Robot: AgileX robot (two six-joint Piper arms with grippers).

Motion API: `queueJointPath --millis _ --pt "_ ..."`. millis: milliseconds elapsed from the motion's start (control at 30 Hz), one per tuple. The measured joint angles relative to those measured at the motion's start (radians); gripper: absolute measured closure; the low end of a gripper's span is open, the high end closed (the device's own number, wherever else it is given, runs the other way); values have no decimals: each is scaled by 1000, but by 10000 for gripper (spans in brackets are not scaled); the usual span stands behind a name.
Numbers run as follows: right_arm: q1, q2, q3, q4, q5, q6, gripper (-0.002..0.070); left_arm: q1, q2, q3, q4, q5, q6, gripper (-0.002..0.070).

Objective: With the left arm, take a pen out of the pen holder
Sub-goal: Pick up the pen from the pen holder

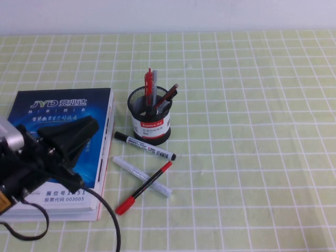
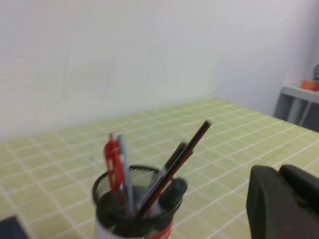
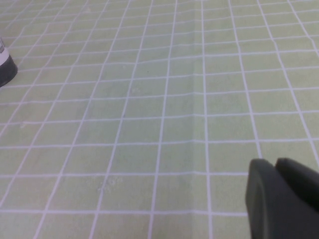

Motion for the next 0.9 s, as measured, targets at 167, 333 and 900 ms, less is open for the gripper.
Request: queueJointPath --millis 167,333,900 --pt "0 0 0 0 0 0 691 -78 9 -142 37 46 -93 675" --pt "0 0 0 0 0 0 691 -210 11 -234 -18 240 -89 675" --pt "0 0 0 0 0 0 691 -344 329 -252 -388 84 43 675"
